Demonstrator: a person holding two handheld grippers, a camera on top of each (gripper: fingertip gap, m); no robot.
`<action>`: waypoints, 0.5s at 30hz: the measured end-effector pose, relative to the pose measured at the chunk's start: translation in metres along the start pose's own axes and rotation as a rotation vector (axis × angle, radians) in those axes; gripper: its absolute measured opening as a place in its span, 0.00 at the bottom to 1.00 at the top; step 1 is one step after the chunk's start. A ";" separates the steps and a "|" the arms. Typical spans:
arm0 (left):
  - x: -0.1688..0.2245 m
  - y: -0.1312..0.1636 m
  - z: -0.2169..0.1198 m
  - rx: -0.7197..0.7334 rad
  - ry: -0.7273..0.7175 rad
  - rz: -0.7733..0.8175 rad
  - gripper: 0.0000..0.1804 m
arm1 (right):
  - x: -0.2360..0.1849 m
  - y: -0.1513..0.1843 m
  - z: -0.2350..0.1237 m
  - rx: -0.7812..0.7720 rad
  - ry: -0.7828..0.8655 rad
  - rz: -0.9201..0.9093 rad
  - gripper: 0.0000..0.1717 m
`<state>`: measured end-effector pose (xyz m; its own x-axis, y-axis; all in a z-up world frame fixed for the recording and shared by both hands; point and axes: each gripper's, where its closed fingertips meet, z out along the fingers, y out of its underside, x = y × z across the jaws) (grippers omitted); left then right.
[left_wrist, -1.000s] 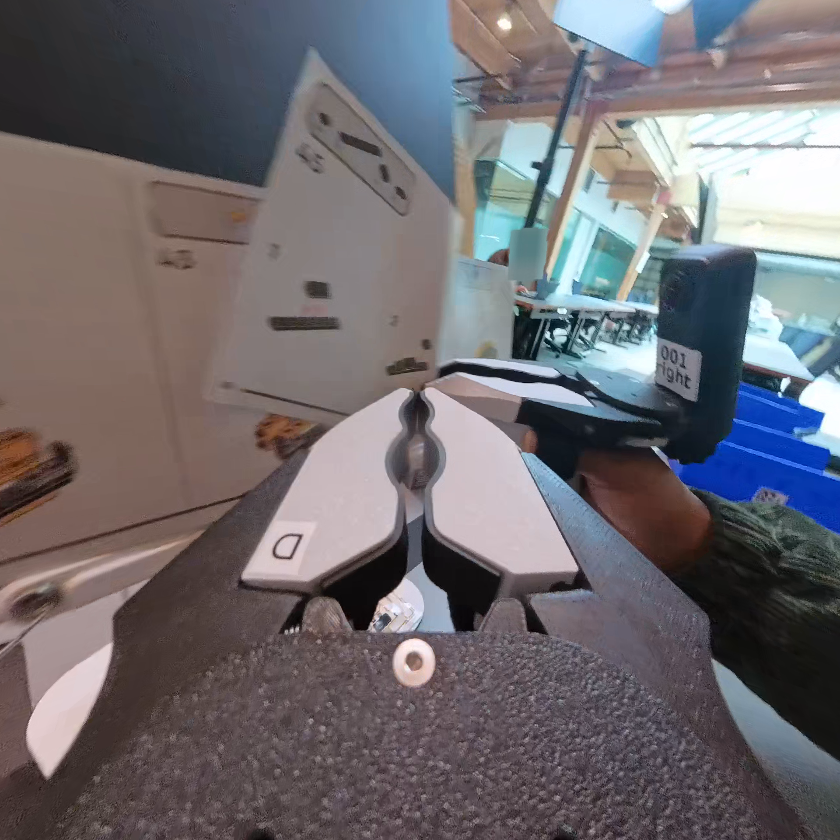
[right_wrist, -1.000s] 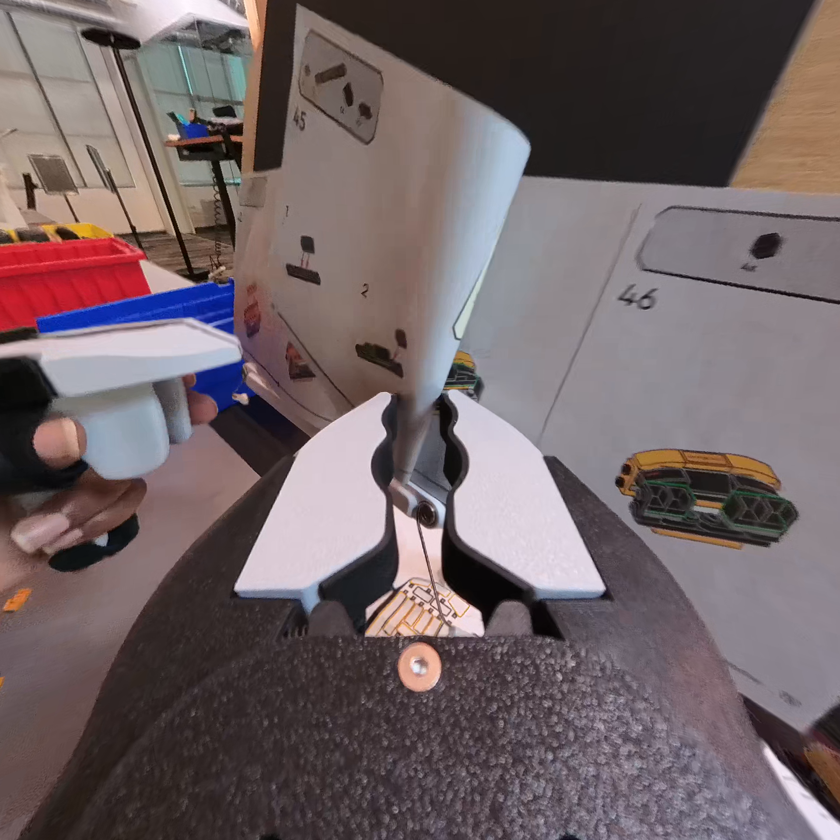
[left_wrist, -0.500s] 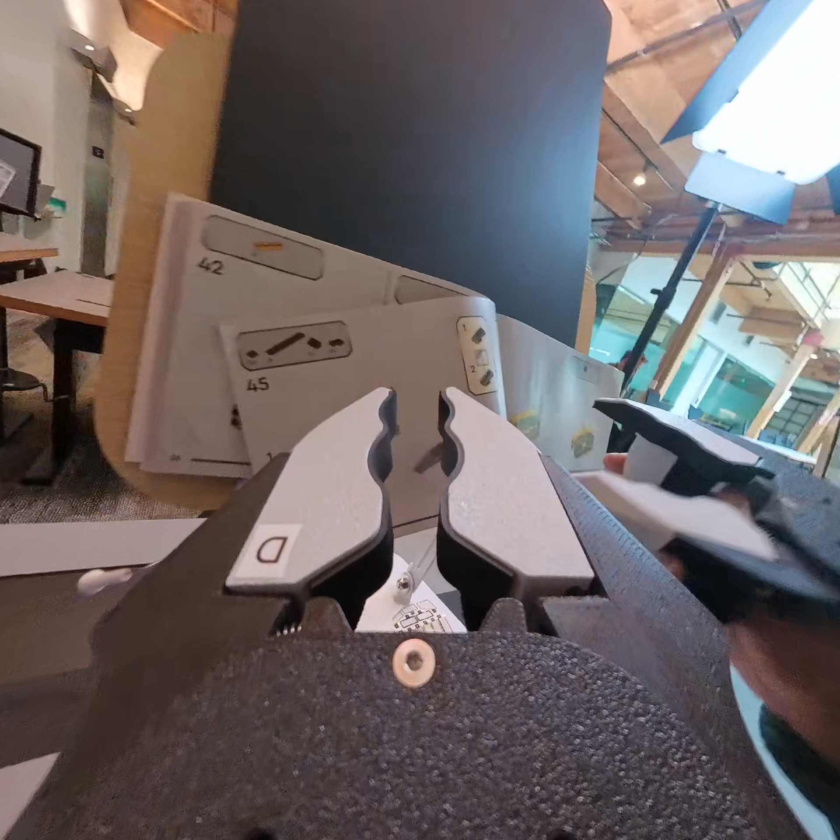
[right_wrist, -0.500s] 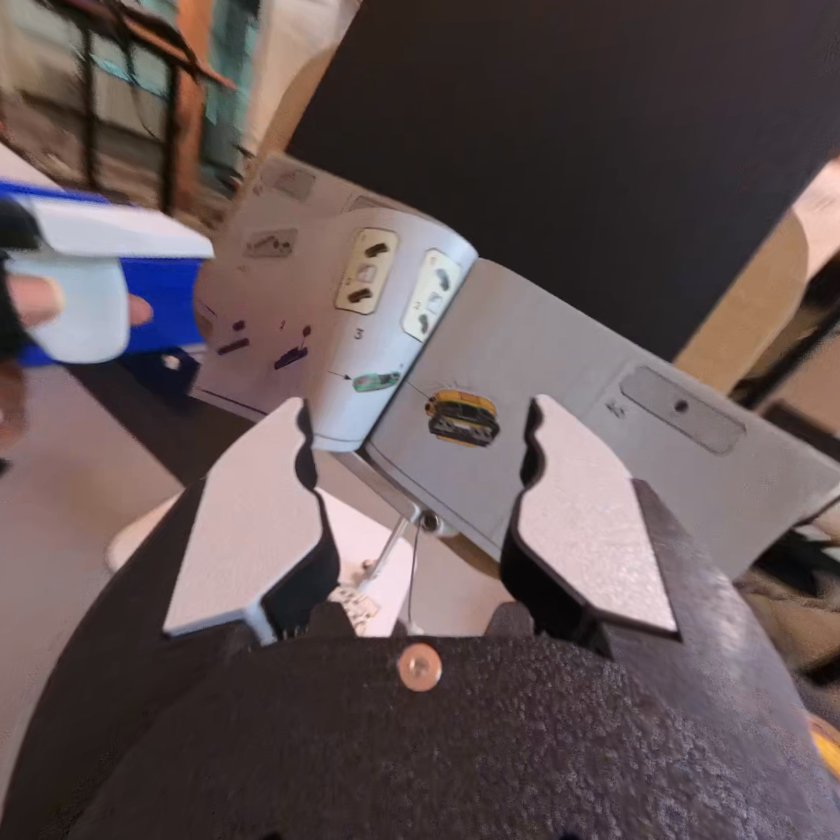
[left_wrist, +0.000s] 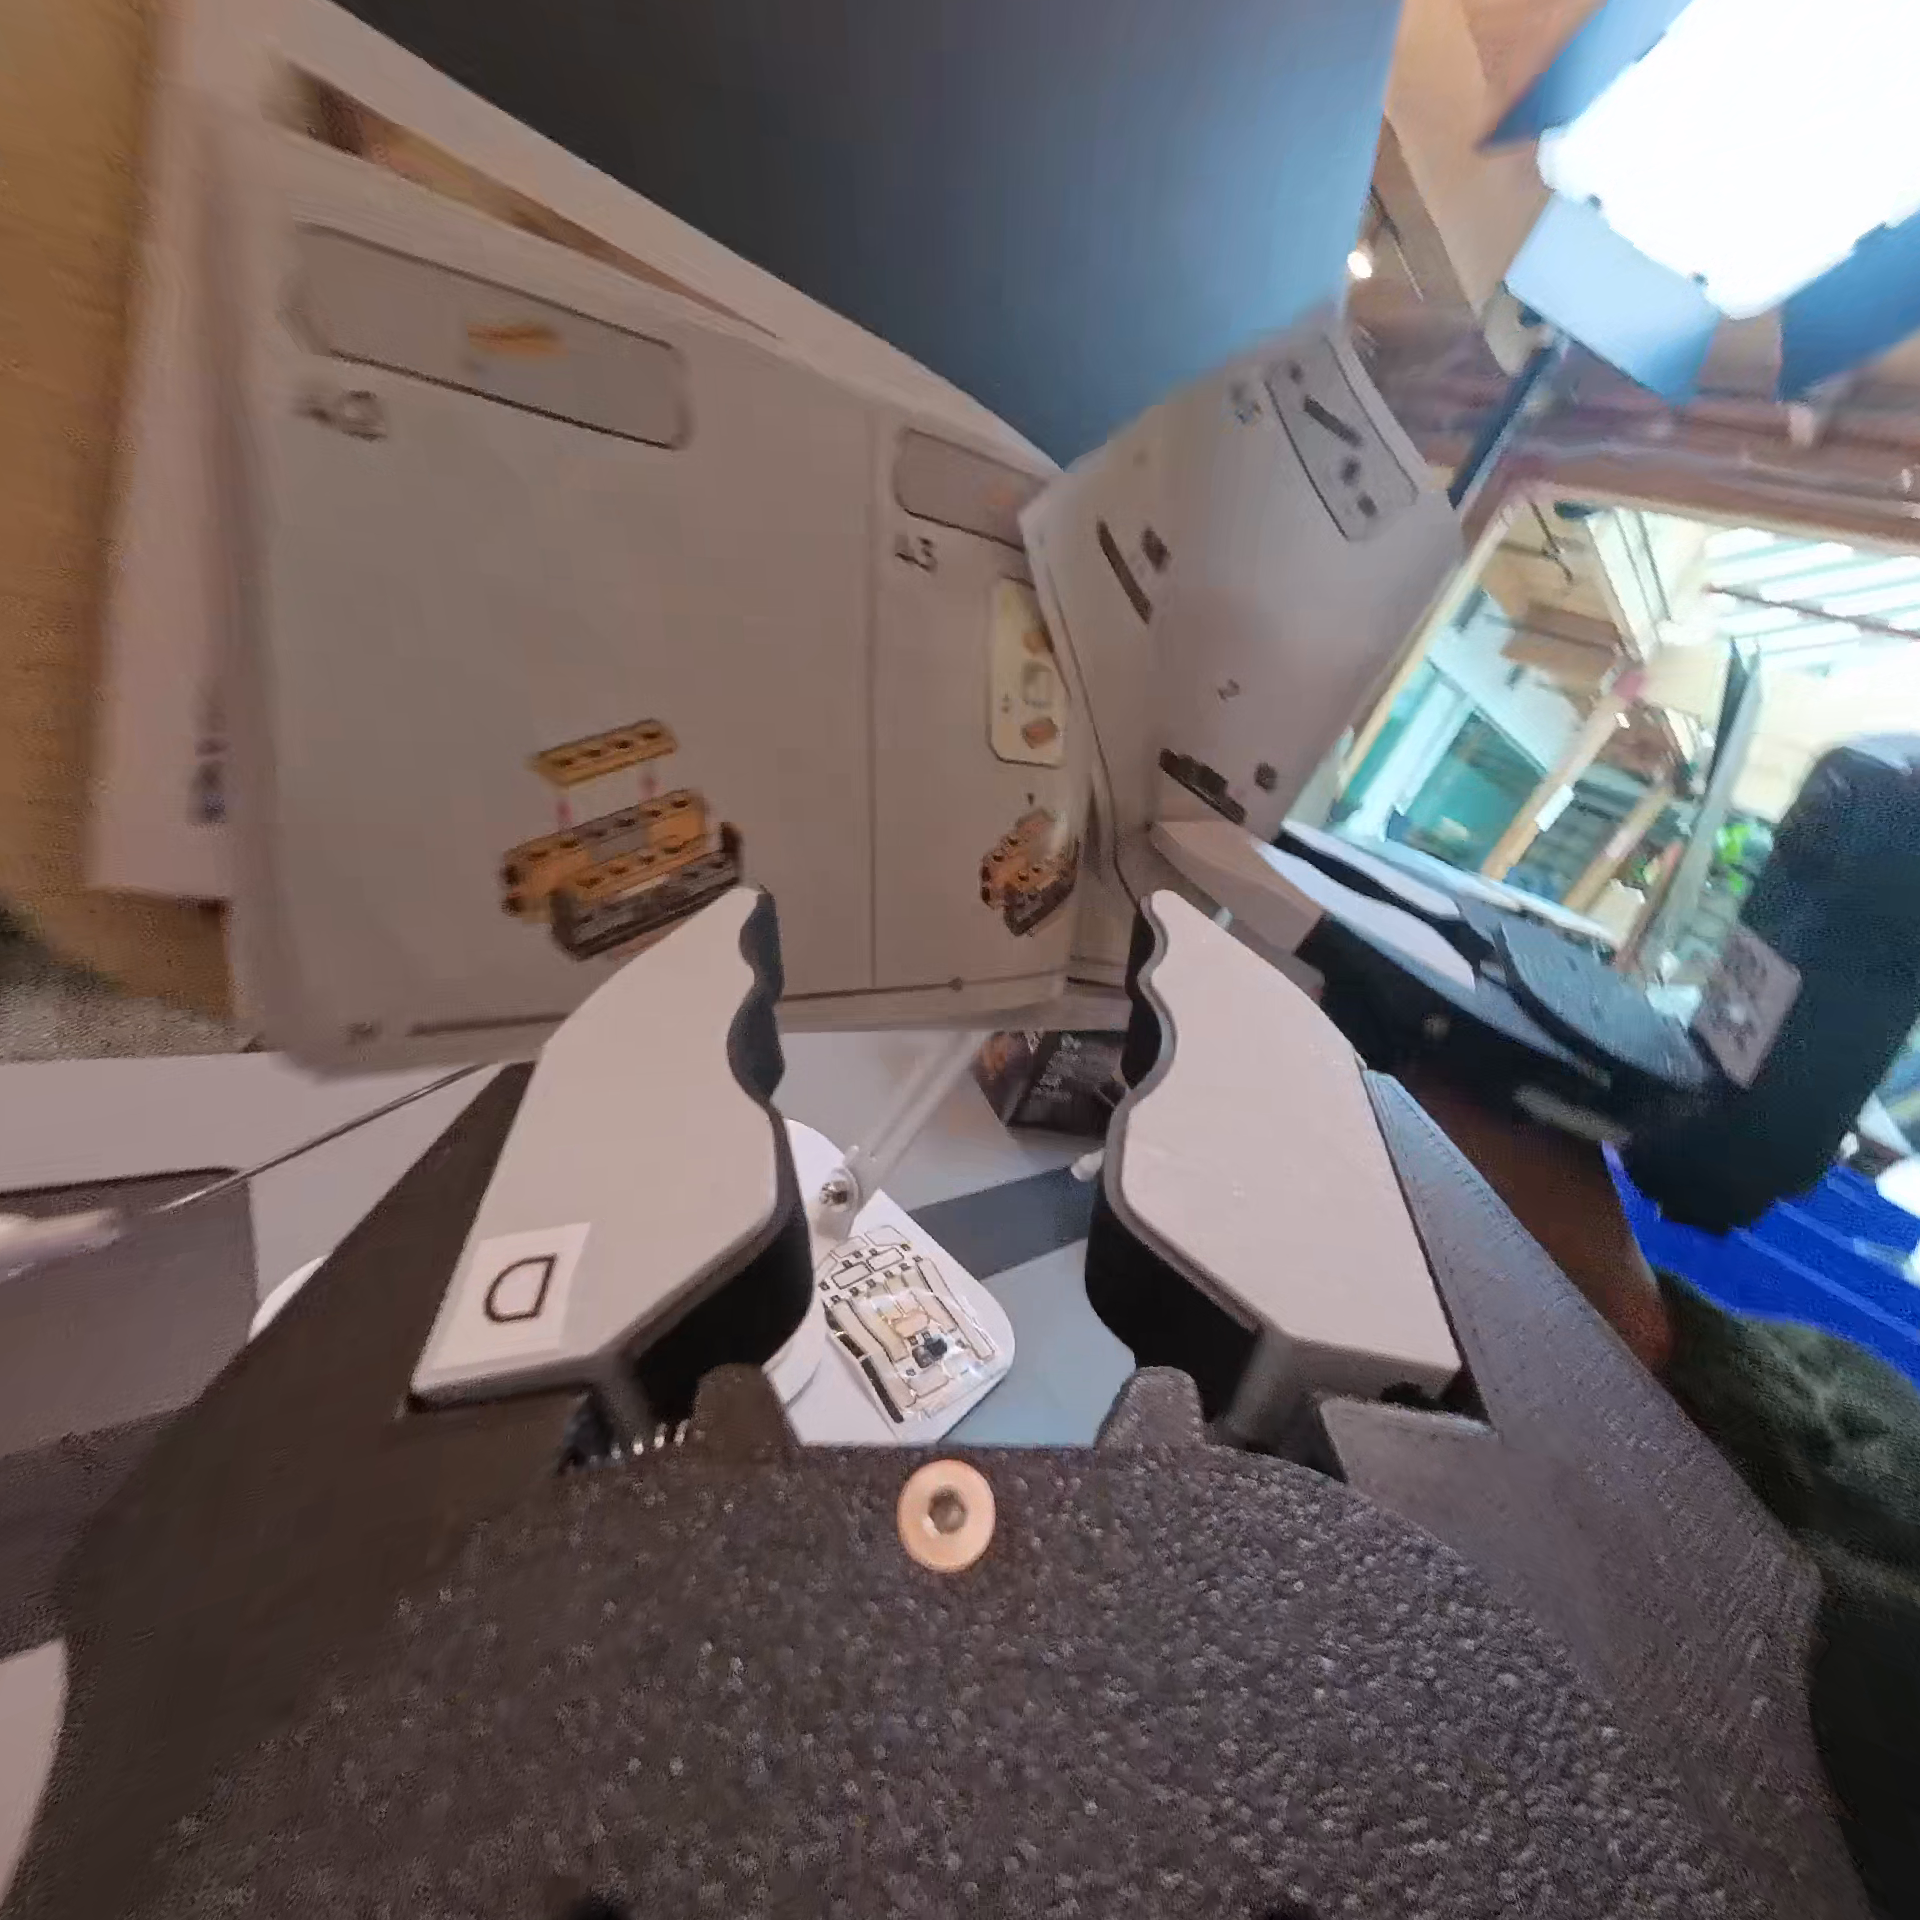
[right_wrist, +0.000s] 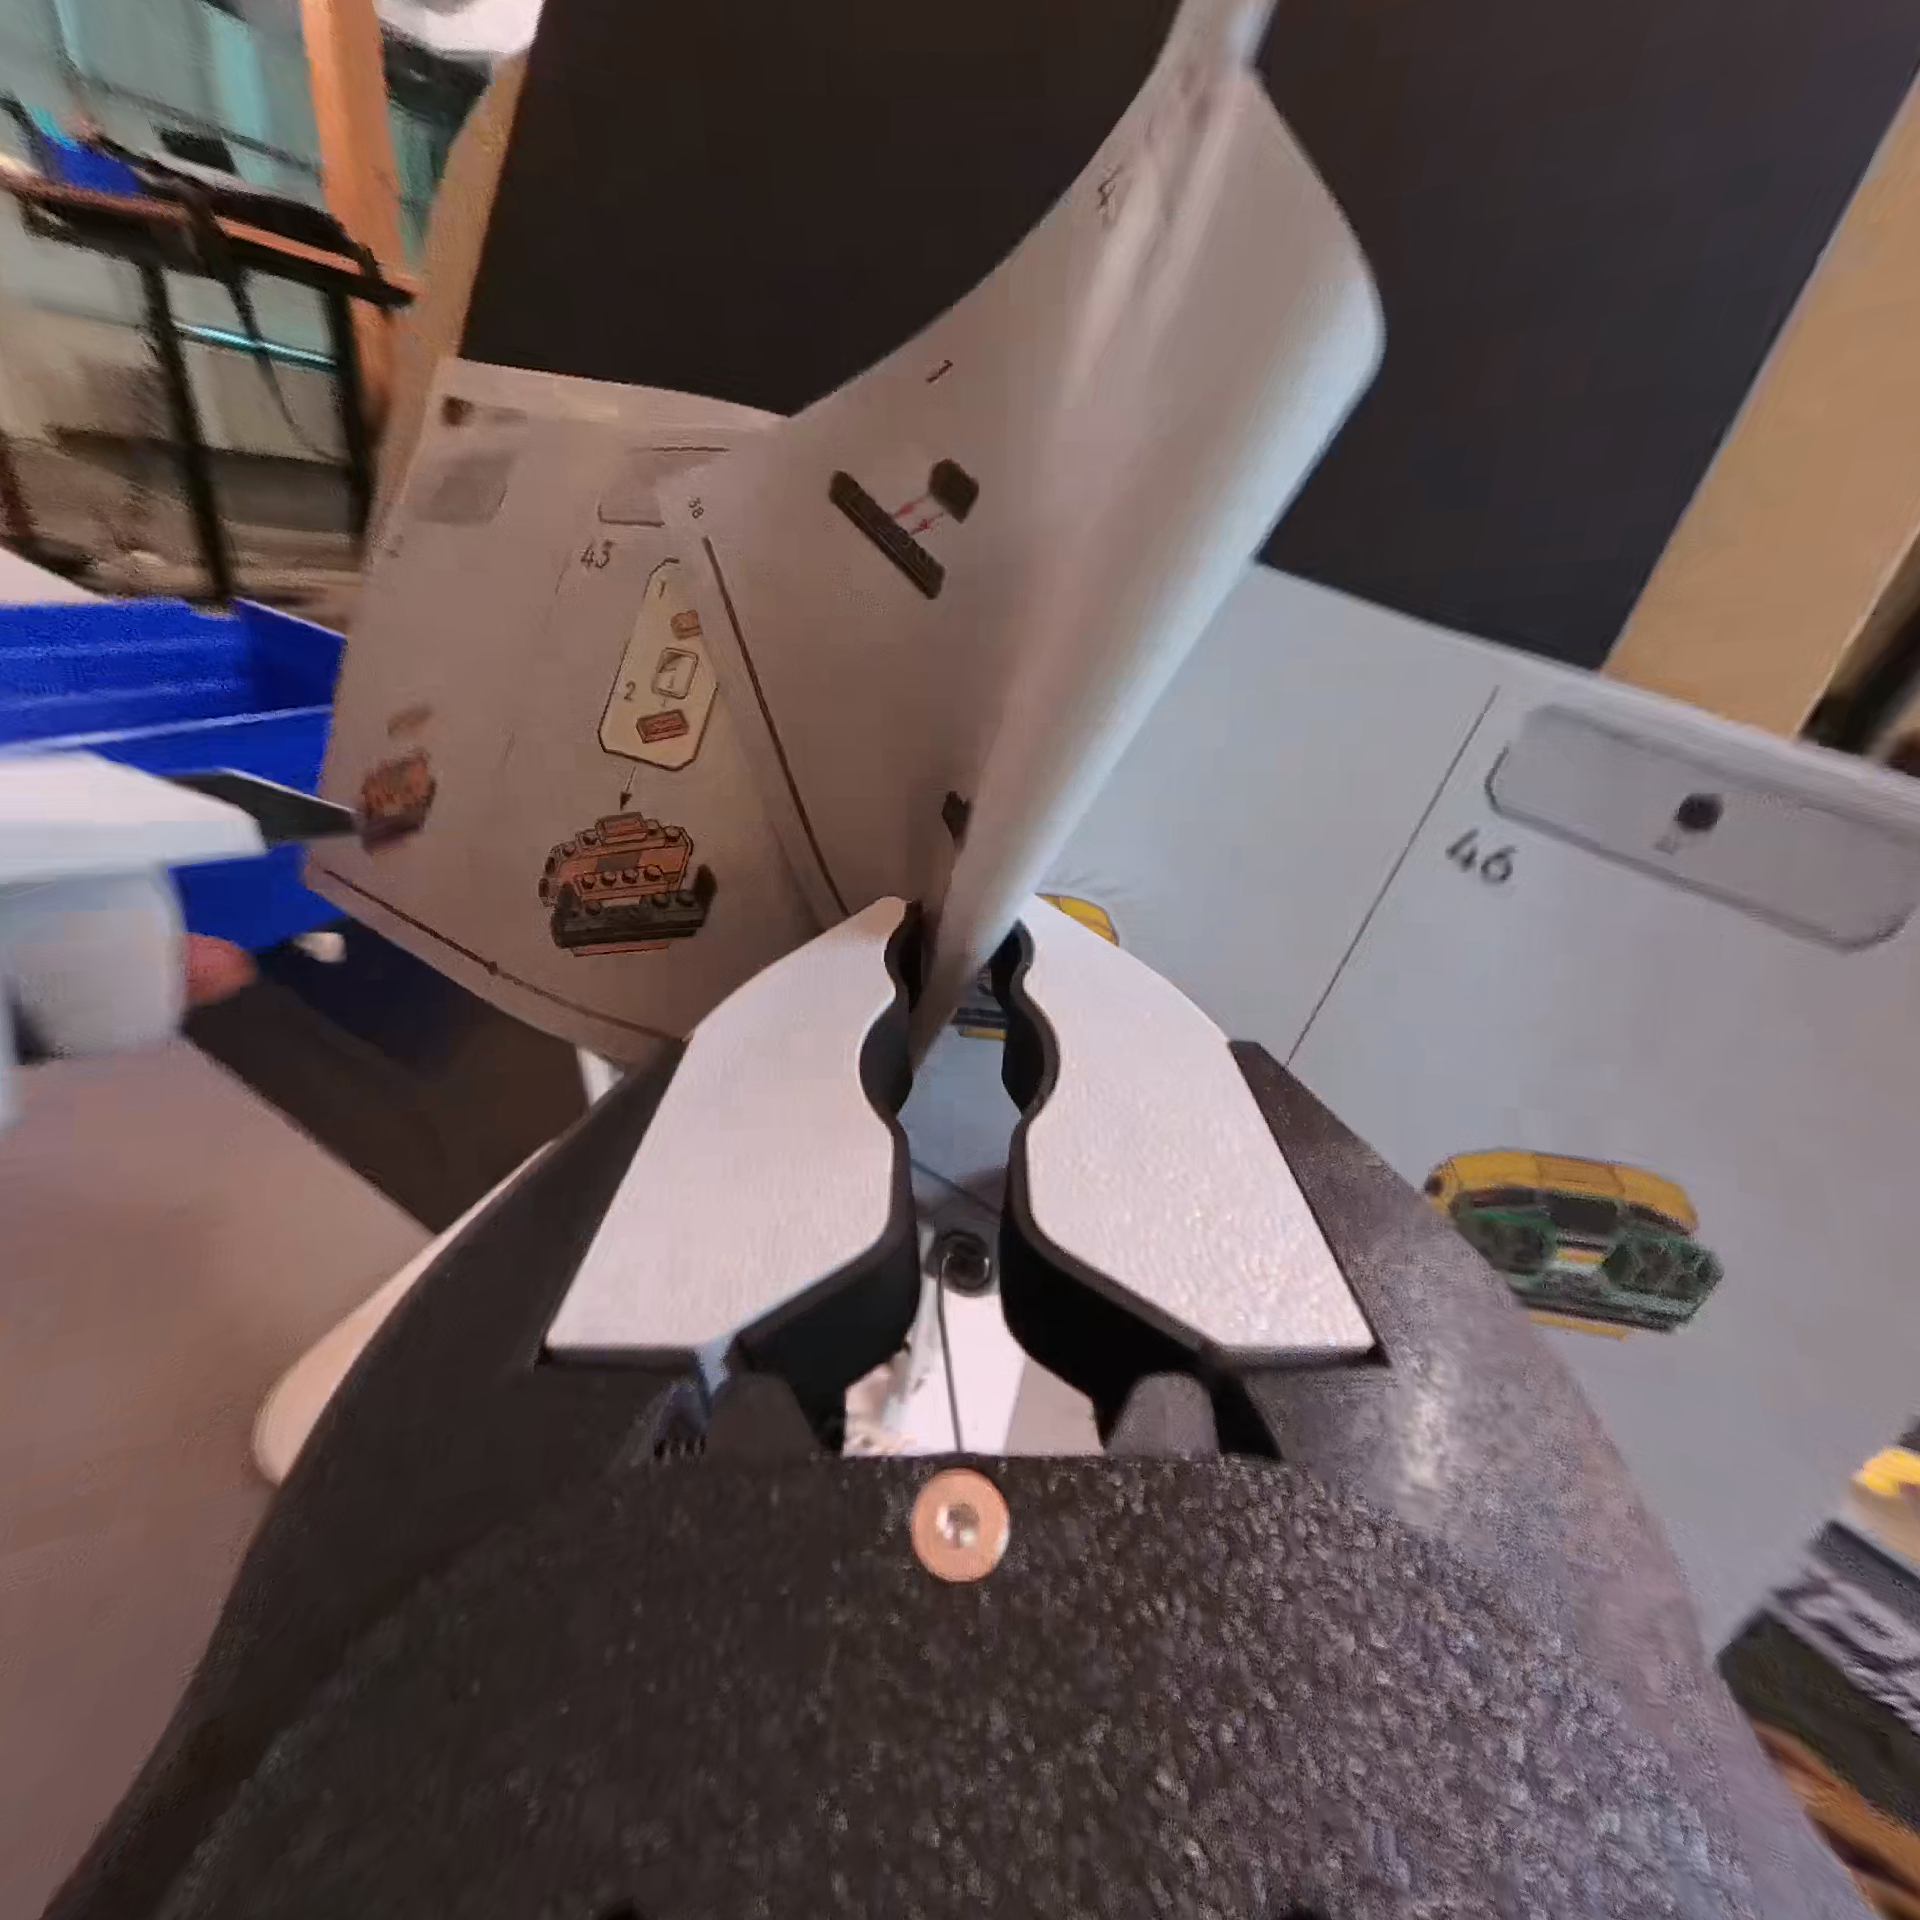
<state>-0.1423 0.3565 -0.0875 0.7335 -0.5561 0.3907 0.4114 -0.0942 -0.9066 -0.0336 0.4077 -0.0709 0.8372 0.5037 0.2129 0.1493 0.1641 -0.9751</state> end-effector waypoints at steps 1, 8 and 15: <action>0.006 0.004 0.006 -0.022 0.029 0.024 0.34 | 0.001 0.002 0.000 -0.013 -0.044 0.055 0.07; 0.043 0.000 0.045 -0.097 0.123 0.167 0.30 | 0.004 0.008 0.000 -0.047 -0.193 0.226 0.07; 0.044 -0.027 0.072 -0.126 0.116 0.198 0.34 | 0.003 0.015 -0.002 -0.056 -0.286 0.259 0.04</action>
<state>-0.0824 0.3937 -0.0341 0.7229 -0.6644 0.1894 0.1899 -0.0725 -0.9791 -0.0281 0.4100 -0.0845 0.6716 0.7399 -0.0402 -0.0130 -0.0425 -0.9990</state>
